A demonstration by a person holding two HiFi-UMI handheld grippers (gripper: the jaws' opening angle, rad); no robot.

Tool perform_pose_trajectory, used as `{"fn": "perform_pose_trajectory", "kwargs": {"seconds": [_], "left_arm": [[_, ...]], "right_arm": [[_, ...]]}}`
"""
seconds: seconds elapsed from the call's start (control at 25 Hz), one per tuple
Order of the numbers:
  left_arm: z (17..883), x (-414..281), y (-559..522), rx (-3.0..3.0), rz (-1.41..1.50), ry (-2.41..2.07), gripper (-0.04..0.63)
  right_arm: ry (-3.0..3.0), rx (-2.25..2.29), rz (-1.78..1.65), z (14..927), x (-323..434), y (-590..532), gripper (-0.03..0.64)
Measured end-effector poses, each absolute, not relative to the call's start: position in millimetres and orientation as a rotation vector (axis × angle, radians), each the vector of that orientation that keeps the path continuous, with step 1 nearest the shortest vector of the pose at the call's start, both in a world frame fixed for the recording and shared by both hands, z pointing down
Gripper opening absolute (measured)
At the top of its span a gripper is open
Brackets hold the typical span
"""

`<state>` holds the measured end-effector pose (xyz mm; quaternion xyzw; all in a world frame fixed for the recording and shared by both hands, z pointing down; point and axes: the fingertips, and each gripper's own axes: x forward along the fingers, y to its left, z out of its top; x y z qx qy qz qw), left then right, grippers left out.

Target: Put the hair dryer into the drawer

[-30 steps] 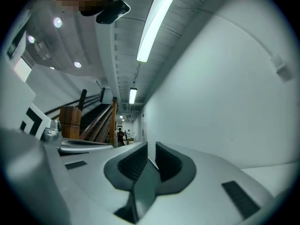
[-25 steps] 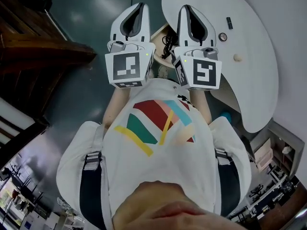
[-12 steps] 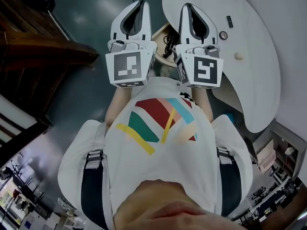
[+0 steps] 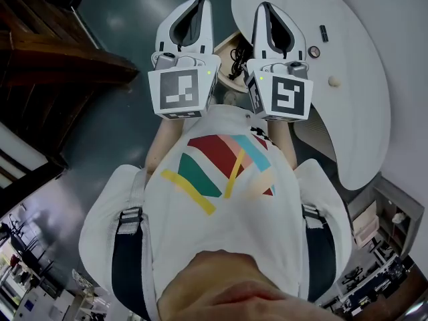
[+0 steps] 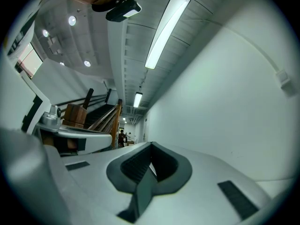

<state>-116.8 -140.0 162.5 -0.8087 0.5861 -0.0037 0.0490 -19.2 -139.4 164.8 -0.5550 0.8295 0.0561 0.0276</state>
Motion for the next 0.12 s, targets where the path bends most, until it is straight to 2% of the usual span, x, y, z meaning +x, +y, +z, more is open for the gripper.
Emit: {"fn": "perform_pose_trajectory", "kwargs": {"seconds": [0.12], "left_arm": [[161.5, -117.1, -137.6, -2.458, -0.017, 1.792, 0.015]], "right_arm": [[2.553, -1.712, 0.159, 163.6, -17.2, -137.3, 0.011]]}}
